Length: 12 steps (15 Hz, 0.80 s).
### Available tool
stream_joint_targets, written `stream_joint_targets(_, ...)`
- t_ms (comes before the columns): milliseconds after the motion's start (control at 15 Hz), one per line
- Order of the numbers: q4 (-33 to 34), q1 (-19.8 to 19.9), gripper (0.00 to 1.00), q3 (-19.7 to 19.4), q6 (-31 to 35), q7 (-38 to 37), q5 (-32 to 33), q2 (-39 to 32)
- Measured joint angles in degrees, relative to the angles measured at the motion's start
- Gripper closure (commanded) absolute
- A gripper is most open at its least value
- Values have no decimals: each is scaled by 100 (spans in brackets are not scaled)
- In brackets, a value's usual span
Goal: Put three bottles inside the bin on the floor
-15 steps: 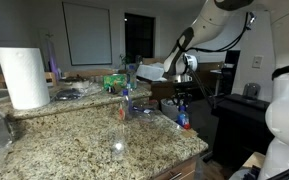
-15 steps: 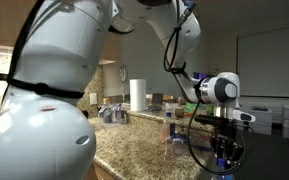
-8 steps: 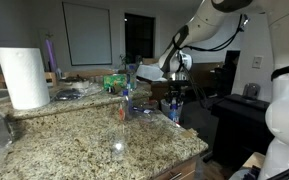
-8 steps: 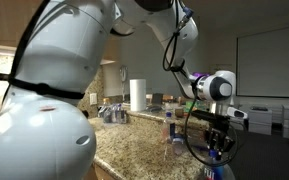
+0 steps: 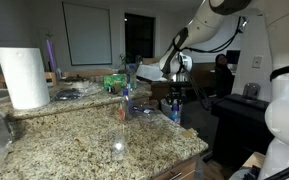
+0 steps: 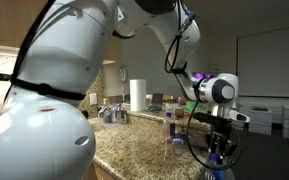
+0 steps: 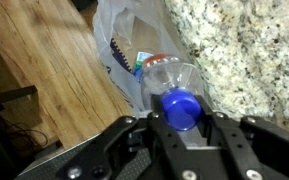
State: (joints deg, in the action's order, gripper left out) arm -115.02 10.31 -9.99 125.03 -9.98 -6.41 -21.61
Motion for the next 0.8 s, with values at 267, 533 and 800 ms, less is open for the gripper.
stream_joint_targets(267,33,25,90,-97,-10,0,4,-121)
stream_joint_targets(533,93,28,39,-157,-13,0,8,-180)
stream_joint_targets(800,95,28,15,-152,-13,0,8,-217)
